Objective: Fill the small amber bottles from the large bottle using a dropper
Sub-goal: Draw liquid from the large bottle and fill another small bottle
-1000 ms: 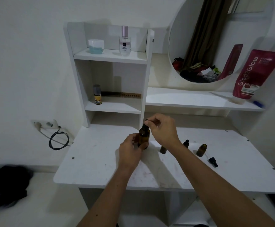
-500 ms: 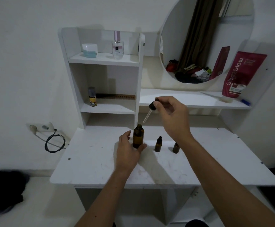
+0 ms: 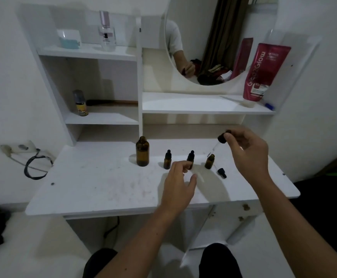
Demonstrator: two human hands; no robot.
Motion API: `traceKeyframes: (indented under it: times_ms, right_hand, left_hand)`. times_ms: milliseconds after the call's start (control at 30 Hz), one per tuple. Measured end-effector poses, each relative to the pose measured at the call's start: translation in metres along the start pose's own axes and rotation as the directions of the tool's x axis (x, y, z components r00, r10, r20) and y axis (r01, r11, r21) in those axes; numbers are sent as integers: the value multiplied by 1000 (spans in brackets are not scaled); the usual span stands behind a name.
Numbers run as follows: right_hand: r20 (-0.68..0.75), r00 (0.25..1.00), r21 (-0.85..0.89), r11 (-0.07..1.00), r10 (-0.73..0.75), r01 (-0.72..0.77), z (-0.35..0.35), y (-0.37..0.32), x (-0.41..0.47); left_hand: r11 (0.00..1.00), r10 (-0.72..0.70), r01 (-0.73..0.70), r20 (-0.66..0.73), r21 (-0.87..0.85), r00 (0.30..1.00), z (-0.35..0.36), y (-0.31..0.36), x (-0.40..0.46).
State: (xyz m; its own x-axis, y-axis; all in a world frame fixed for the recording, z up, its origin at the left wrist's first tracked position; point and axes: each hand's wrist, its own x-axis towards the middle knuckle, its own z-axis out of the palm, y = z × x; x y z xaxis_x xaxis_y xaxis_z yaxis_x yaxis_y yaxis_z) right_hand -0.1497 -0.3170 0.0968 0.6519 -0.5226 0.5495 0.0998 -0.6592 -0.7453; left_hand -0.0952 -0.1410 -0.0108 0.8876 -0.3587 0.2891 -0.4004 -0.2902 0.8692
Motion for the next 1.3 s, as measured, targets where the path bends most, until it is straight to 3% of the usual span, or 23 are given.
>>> traceKeyframes:
  times_ms: [233,667,833,1300]
  right_hand:
    - [-40,997,30,997,66,-65,-10,25,4]
    - [52,999,37,999,12,-14,7,46,9]
    - [123,991,54,997,48,-55,16,51,5]
    - [139,982,30,991,127,-133,17,46,6]
  left_hand:
    - [995,-40,30,107,93,993,57,19,16]
    - [989,-19,12,48,147,999,90,5,51]
    - [993,2,-2,3,116,1000,91,3,53]
    - [992,34,-34,2,118,999,91,-2,53]
